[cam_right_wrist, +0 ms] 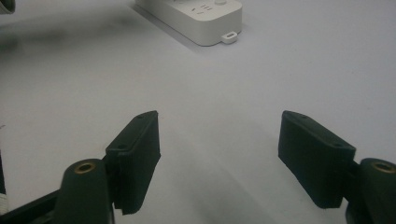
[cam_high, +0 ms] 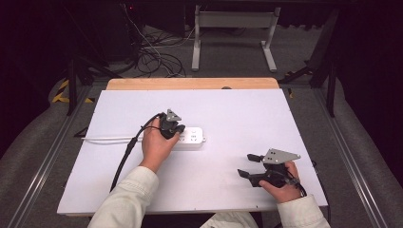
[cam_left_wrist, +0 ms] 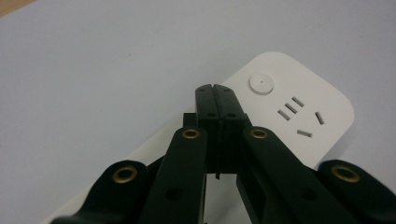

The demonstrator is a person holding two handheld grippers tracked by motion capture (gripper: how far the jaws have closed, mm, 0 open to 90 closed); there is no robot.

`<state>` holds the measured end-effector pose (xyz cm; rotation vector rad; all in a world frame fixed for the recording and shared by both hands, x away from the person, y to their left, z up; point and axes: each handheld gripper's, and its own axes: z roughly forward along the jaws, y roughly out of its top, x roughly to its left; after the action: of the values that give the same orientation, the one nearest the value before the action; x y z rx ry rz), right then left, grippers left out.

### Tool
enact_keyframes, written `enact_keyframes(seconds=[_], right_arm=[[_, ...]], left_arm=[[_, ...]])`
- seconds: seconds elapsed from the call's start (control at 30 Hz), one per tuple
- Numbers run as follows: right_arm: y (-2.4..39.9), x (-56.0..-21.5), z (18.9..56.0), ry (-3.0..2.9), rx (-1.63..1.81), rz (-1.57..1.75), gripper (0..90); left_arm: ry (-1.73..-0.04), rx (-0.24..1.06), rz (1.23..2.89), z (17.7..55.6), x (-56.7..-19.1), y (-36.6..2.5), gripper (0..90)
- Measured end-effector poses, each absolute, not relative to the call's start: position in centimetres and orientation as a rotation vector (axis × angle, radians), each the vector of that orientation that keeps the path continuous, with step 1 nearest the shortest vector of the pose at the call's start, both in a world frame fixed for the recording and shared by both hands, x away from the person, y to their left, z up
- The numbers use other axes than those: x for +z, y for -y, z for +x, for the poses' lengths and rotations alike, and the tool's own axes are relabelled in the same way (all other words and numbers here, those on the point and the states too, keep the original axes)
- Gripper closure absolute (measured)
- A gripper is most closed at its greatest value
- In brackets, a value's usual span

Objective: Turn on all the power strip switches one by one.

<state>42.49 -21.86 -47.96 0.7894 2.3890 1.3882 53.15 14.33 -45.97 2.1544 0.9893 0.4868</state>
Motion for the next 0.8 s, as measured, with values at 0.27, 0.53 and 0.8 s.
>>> enact_keyframes(seconds=[0.27, 0.53, 0.8], right_arm=[[21.83, -47.97, 42.48, -2.394, 1.387, 0.786, 30.4], [21.79, -48.01, 42.49, -2.397, 1.386, 0.788, 30.4], [21.75, -48.03, 42.48, -2.398, 1.384, 0.788, 30.4]], left_arm=[[-0.984, 0.504, 2.162, 53.2, -46.01, -14.21, 90.0], [-1.006, 0.505, 2.167, 53.23, -45.96, -14.05, 90.0], [-1.022, 0.493, 2.176, 53.32, -45.92, -14.01, 90.0]])
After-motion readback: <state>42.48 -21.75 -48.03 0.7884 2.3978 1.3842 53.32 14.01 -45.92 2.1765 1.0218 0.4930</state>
